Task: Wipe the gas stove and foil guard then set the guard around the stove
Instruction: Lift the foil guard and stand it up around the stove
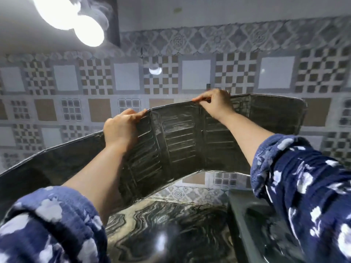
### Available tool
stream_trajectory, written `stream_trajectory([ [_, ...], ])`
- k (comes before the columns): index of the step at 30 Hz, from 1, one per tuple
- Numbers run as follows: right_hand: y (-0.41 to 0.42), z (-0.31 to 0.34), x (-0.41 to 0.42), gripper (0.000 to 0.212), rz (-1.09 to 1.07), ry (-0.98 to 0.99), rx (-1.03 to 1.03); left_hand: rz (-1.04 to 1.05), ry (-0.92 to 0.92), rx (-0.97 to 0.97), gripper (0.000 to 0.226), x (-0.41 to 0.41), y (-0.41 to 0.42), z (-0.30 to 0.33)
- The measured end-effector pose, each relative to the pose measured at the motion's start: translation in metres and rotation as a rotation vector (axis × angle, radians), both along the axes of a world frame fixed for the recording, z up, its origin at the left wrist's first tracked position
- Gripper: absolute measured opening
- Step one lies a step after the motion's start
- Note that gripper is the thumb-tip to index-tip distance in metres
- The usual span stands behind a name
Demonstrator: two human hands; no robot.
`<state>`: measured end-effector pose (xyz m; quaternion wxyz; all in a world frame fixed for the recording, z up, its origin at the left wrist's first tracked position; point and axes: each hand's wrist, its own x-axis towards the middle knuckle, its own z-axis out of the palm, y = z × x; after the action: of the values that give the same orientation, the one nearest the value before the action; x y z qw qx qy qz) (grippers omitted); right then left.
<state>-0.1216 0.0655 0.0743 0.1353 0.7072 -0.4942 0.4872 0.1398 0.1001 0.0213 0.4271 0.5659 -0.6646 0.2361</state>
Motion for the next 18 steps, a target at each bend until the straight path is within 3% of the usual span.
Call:
stream_trajectory([
  [11,-0.014,-0.031,-0.143,0.017,-0.116,0.012,0.014,-0.236,0.026,0.035,0.03,-0.14,-0.055,-0.033],
  [18,-0.023,-0.074,-0.222,0.016,-0.233,-0.013,0.103,-0.312,-0.054,0.091,0.042,-0.216,-0.093,-0.073],
])
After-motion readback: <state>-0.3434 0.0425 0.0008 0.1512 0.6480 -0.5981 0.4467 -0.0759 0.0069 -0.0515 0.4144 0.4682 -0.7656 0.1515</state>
